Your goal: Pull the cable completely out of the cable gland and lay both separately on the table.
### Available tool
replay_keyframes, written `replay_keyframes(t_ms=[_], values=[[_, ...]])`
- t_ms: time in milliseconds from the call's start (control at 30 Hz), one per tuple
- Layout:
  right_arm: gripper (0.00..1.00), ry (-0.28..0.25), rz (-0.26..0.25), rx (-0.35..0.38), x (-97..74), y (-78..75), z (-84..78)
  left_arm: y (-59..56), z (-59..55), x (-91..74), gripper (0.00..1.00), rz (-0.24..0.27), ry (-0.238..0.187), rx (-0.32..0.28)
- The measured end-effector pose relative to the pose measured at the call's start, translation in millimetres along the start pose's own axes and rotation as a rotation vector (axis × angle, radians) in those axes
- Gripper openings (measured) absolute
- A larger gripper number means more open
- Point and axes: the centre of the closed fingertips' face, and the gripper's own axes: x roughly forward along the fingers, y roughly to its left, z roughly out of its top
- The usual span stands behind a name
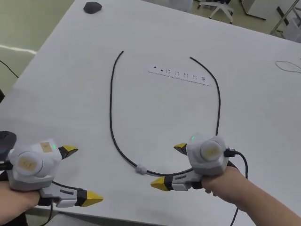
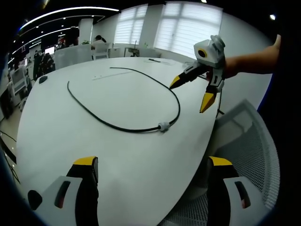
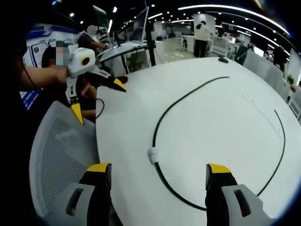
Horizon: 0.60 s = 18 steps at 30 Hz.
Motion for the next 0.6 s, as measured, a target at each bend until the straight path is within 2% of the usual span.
replay_keyframes(t_ms=[233,400,533,600], values=[[0.71,0.071,0.016,-0.044,16.1,-1.4,-3.4,-2.5,-1.7,1.1,0.95,-0.006,-0.004,-0.005],[0.68,0.093,0.043,-0.084,26.3,4.6,-0.9,-2.0,-7.0,1.0,0.94,-0.008,0.004,-0.016],[0.62,0.127,0.069,-0.097,35.8,6.4,-7.0,-1.5,-12.6,1.4,0.95,-0.004,0.02,-0.02],[0.59,0.148,0.074,-0.103,40.3,4.8,-11.9,0.6,-9.8,1.2,0.95,0.007,0.002,-0.023]])
